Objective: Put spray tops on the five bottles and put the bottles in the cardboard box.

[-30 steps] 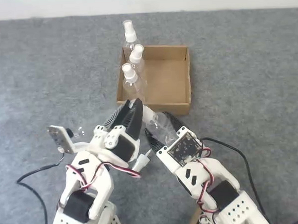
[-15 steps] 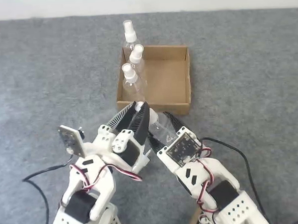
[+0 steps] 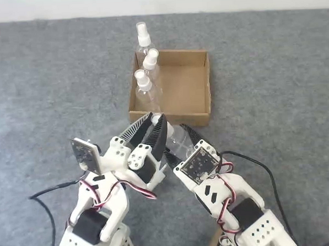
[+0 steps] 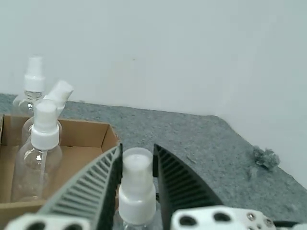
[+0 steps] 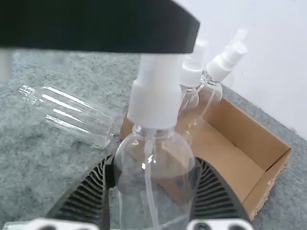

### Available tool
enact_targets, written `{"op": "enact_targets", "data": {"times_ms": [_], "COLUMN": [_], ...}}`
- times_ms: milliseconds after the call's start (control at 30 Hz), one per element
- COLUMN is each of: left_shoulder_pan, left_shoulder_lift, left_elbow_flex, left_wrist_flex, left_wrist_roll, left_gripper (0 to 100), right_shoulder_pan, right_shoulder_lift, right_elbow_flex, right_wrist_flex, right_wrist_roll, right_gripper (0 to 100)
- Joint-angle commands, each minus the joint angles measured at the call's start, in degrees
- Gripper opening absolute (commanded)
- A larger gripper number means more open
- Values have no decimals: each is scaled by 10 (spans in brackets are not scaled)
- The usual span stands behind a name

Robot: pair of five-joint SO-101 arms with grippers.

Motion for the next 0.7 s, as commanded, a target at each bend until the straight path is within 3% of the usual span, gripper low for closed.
{"op": "enact_targets", "data": {"times_ms": [0, 233, 467, 667], "left_shoulder_pan": [8, 8, 8, 7], "left_shoulder_lift": [-10, -10, -10, -11], "left_elbow_flex": [2, -14, -93, -111], "left_wrist_flex": [9, 63, 164, 187], "left_wrist_roll": [-8, 3, 47, 47], "left_gripper": [29, 240, 249, 250], "right_shoulder_pan": [-4, -4, -3, -2], "right_shoulder_lift": [-19, -19, -19, -18], "right_elbow_flex": [11, 11, 11, 11], "right_wrist_flex": [-10, -10, -10, -9], "right_wrist_roll": [7, 7, 8, 10], "right_gripper": [58, 58, 58, 58]}}
